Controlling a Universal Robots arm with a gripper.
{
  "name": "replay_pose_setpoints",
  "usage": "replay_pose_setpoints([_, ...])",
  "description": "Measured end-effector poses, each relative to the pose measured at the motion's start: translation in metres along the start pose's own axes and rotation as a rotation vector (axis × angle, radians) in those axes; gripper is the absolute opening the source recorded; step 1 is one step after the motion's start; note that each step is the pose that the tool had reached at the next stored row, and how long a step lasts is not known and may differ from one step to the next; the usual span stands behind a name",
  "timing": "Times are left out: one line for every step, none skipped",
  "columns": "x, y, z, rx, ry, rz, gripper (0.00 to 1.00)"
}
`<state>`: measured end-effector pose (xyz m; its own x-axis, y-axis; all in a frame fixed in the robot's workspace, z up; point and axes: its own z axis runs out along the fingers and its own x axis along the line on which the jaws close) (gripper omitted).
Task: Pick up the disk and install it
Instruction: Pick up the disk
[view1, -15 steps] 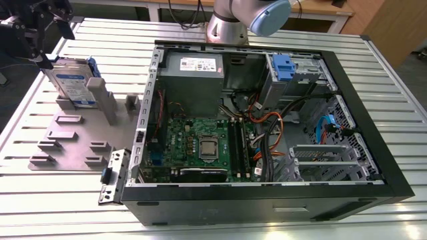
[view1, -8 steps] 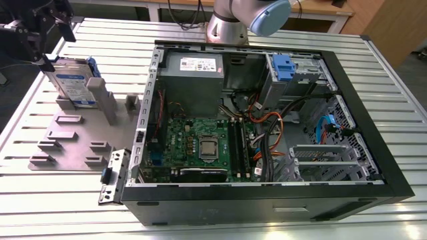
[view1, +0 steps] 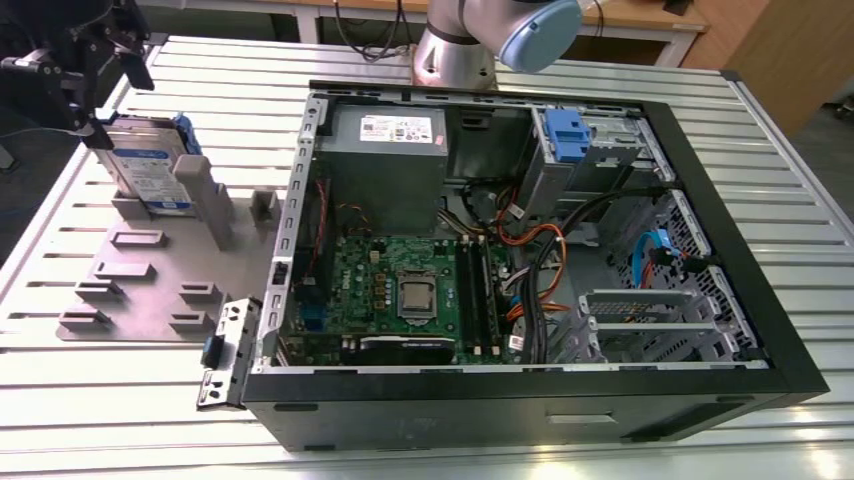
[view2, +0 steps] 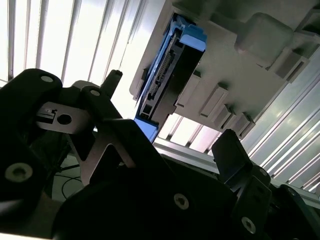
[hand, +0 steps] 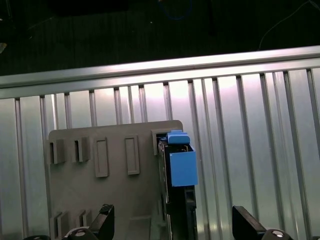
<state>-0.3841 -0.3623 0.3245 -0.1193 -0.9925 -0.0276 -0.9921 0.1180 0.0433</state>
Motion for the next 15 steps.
replay_pose_setpoints([0.0000,0.0000,0.0005,0.0003,-0.0002,0.000,0.99])
replay_pose_setpoints([0.0000,-0.0001,0.0017,0.0005,-0.0004,0.000,0.99])
replay_pose_setpoints([0.0001,-0.0002,0.0029,0.0004,-0.0003,0.000,0.99])
replay_pose_setpoints([0.0001,-0.0002,0.0042,0.0003,-0.0001,0.000,0.99])
replay_pose_setpoints([0.0002,-0.0003,0.0056,0.0003,-0.0002,0.000,0.99])
replay_pose_setpoints([0.0002,-0.0003,0.0069,0.0003,-0.0001,0.000,0.99])
replay_pose_setpoints([0.0002,-0.0004,0.0080,0.0003,-0.0002,0.000,0.99])
replay_pose_setpoints([0.0002,-0.0004,0.0083,0.0001,0.0000,0.000,0.99])
replay_pose_setpoints([0.0002,-0.0004,0.0083,0.0001,0.0000,0.000,0.99])
replay_pose_setpoints([0.0002,-0.0004,0.0083,0.0000,0.0001,0.000,0.99])
replay_pose_setpoints([0.0003,-0.0004,0.0083,0.0000,0.0000,0.000,0.99])
replay_pose_setpoints([0.0002,-0.0004,0.0084,0.0002,-0.0001,0.000,0.99])
replay_pose_setpoints([0.0002,-0.0004,0.0085,0.0002,-0.0001,0.000,0.99])
replay_pose_setpoints([0.0002,-0.0004,0.0084,0.0002,-0.0001,0.000,0.99])
replay_pose_setpoints([0.0002,-0.0004,0.0085,0.0002,-0.0001,0.000,0.99])
